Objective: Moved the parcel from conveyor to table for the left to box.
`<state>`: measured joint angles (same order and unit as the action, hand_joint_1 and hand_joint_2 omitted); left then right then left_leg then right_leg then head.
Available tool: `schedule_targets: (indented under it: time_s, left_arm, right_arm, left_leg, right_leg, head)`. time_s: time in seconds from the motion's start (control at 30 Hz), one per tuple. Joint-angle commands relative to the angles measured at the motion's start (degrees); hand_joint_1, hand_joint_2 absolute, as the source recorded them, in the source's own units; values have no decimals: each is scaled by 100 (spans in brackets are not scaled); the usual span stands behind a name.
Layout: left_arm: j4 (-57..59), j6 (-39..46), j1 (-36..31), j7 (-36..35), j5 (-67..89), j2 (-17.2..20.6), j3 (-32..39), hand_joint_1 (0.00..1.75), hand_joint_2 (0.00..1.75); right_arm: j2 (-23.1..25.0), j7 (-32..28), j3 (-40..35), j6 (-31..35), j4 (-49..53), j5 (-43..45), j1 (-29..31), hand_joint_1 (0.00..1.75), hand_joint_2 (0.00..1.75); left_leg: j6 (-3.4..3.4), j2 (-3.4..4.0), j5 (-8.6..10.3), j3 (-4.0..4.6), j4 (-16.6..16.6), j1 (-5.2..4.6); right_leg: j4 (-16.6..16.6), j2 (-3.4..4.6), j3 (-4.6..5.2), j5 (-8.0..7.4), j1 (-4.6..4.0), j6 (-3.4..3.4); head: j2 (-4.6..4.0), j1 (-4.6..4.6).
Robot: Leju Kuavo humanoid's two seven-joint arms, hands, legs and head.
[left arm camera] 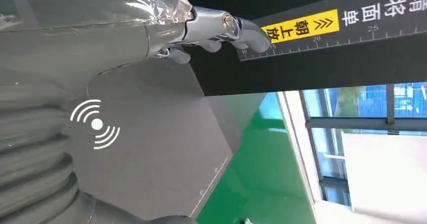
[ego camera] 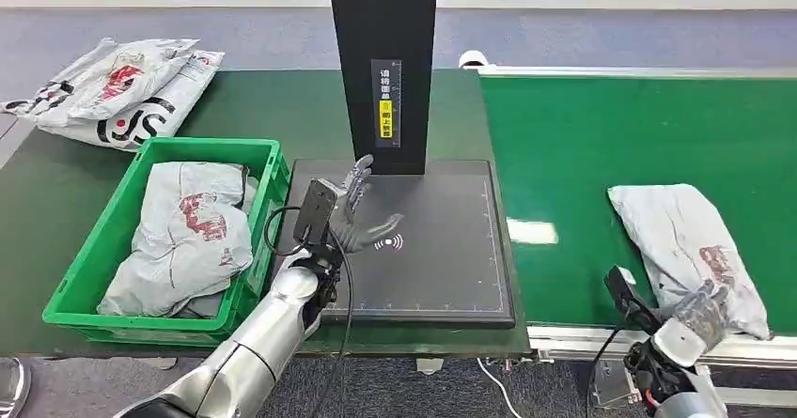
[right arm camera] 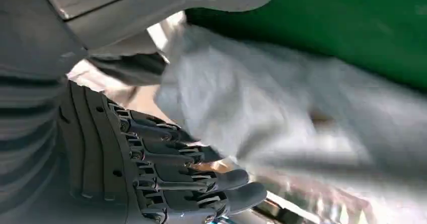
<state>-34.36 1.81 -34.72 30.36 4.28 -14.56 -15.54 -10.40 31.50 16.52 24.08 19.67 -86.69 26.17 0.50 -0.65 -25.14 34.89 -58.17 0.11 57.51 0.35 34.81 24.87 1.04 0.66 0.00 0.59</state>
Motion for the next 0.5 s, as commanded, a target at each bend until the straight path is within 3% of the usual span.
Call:
schedule_targets:
  time_s: [0.03,0.1,0.13,0.17,0.5]
  left_arm:
    - [472,-71,-257,-25,-24,126,-151,0,175]
    - [493,-74,-252,-20,-40,132,-112,0,175]
    - [487,-59,-228,-6,-42,150,-99,0,175]
    - [463,-19,-188,19,-39,168,-65,0,175]
    - [379,5,-1,56,-67,294,53,0,175]
  right_arm:
    - [-130,185,276,-607,-464,-85,-80,0,175]
    - [-118,225,314,-998,-481,-84,-104,0,175]
    - [-120,260,290,-1094,-495,-127,-101,10,175]
    - [-89,208,333,-1045,-461,-123,-94,175,175]
    - [-25,80,373,-951,-445,-139,111,175,175]
  left_leg:
    - [2,-3,-4,-14,4,5]
    - [1,-9,-2,-12,3,7]
    - [1,-7,-1,-18,7,11]
    - [-4,-9,-3,-18,6,7]
    - [-17,-1,-4,-25,2,3]
  right_leg:
    - [-9,-9,-19,5,-7,-5]
    - [-10,-14,-19,4,-9,-4]
    - [-18,-16,-27,3,-13,-5]
    - [-15,-16,-27,7,-9,0]
    - [-19,-5,-44,5,-4,13]
  head:
    - [-2,0]
    - [0,0]
    - [0,0]
    - [-2,0]
    - [0,0]
